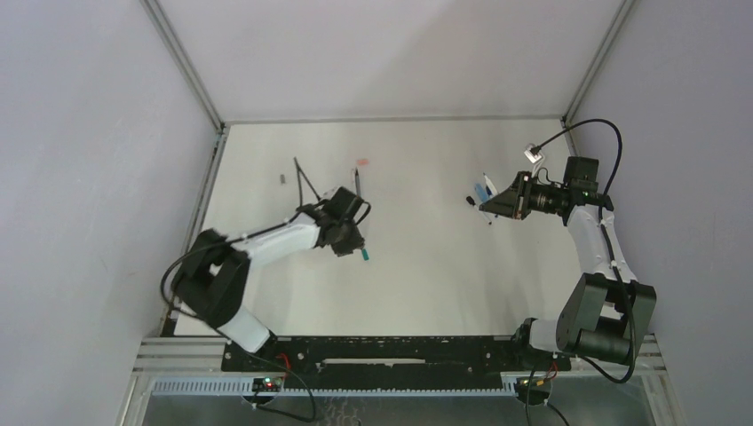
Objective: Insert the pens into the pen caps
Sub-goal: Pick up the pen cap from the center of the board.
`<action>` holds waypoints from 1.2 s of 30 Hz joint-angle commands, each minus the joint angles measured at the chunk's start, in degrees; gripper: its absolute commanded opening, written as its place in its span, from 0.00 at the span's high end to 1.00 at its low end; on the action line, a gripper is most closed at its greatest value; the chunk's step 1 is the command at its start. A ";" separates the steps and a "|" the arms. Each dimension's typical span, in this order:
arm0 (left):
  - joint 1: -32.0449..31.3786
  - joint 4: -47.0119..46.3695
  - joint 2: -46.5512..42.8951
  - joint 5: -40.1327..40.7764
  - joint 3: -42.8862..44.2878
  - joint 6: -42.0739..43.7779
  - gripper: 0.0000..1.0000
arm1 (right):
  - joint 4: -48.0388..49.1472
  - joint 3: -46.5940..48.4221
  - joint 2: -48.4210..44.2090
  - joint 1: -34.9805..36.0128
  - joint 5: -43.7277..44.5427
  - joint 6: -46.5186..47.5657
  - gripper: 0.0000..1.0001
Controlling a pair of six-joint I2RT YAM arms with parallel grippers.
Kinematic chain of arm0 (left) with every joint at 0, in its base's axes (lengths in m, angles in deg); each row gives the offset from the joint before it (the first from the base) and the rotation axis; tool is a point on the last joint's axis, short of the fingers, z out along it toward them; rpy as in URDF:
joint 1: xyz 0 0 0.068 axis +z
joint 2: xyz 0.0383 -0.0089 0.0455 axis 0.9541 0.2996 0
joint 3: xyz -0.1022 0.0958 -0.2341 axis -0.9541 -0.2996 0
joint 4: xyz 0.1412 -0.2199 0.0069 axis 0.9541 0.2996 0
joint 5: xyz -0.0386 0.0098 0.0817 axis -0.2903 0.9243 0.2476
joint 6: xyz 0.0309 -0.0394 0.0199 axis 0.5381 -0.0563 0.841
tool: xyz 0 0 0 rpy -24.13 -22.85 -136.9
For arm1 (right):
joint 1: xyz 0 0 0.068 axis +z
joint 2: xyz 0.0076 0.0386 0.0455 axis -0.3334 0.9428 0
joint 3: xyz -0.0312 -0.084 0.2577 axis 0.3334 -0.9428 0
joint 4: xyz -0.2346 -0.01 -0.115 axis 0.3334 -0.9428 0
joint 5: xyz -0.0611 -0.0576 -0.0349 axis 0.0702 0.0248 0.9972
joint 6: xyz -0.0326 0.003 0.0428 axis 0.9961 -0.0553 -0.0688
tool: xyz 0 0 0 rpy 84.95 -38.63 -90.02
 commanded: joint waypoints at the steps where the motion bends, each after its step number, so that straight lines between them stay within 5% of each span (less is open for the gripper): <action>1: -2.39 11.73 7.17 0.66 9.93 -0.32 0.64 | 0.52 0.00 -0.98 0.18 -1.41 1.37 1.00; 16: -3.55 12.03 13.28 1.71 15.79 0.89 0.60 | 0.61 0.01 -0.91 0.09 -1.60 1.47 1.00; 36: -3.07 17.94 20.62 4.26 22.44 2.09 0.67 | 0.40 -0.06 -0.62 -0.44 -1.85 1.72 1.00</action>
